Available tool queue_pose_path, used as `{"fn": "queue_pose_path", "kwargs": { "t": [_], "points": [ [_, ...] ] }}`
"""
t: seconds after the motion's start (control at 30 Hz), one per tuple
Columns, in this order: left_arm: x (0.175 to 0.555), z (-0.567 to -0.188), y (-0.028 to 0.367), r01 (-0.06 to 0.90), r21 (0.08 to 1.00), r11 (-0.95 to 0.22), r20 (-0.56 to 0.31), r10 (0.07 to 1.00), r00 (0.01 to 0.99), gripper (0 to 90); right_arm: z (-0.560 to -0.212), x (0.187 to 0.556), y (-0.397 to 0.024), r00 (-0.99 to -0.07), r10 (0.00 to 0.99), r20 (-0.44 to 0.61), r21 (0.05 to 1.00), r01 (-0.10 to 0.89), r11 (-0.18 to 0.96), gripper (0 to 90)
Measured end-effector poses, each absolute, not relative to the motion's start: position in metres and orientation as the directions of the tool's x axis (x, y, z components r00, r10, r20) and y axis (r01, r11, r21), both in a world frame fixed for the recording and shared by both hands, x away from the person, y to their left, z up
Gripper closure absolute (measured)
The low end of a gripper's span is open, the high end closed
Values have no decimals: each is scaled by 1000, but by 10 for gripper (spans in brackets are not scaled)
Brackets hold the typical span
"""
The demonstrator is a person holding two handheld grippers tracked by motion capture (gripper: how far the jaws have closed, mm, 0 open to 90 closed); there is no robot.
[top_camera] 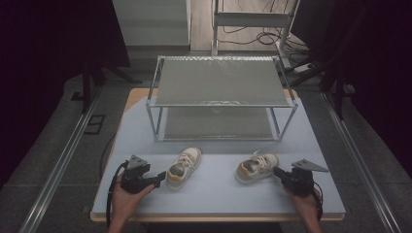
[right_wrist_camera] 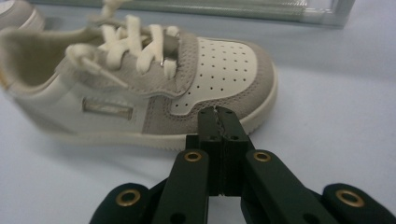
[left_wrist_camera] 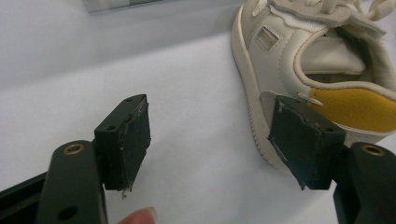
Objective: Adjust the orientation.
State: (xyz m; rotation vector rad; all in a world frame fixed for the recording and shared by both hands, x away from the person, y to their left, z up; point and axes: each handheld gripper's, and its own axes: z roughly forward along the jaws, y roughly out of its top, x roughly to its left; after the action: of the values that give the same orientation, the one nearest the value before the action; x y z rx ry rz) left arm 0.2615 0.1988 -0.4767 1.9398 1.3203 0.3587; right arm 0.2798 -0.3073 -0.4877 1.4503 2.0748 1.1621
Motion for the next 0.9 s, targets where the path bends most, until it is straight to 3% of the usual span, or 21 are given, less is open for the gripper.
{"fn": "queue_pose_path", "kwargs": {
  "t": [0.53,0.7,0.9],
  "points": [
    [260,-475,203,675,715,-179,-172,891,419,287,-480,277,-305,-412,899,151,815,567,122,897],
    [259,-474,205,675,717,-172,-176,893,414,287,-456,246,-281,-505,855,123,851,497,171,897],
    [259,-473,204,672,719,-176,-172,892,417,286,-456,235,-238,-580,808,106,842,485,238,896]
  ]
}}
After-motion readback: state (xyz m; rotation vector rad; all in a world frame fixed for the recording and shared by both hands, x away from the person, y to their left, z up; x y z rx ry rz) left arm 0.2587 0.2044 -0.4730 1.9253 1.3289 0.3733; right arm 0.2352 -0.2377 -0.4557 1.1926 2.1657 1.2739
